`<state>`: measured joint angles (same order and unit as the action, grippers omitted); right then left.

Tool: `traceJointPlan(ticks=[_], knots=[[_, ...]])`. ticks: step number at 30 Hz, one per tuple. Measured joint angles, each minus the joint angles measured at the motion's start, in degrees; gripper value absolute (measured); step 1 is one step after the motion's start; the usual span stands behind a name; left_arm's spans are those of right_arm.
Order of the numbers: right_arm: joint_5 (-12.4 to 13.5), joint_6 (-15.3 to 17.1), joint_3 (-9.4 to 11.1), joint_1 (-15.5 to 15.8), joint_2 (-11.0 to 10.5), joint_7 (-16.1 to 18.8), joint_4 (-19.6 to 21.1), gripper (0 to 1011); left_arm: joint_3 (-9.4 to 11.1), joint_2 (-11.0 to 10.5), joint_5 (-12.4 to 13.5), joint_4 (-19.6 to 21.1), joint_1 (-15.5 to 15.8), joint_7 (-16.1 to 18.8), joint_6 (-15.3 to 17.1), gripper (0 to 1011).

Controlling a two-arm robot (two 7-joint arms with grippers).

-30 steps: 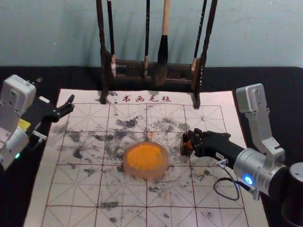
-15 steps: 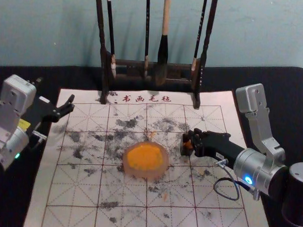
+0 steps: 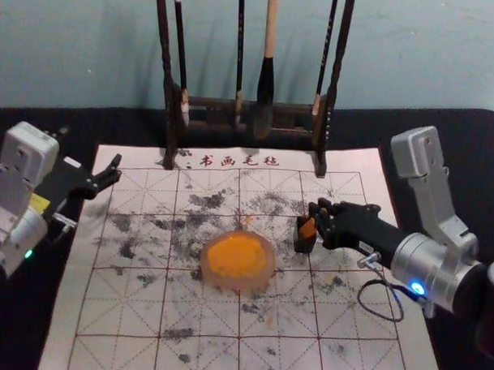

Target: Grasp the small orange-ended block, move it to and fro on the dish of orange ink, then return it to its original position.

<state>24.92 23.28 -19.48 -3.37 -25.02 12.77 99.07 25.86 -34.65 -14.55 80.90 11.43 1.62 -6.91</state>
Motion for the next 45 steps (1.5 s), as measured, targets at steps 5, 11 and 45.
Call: traceJointPlan(ticks=[5,11,45], knots=[[-0.8,-0.4,0.4,-0.4,-1.8,1.8,0.8,123,0.0,0.0,0.0,0.0,0.0,0.0,0.0,1001],[-0.6,-1.0,1.6,-1.0,-3.6,4.0,1.7,123,0.0,0.0,0.0,0.0,0.0,0.0,0.0,1001],[-0.4,-5.2,-12.8,-19.5,-6.3,21.9,-7.3,123,0.0,0.0,0.0,0.0,0.0,0.0,0.0,1001]])
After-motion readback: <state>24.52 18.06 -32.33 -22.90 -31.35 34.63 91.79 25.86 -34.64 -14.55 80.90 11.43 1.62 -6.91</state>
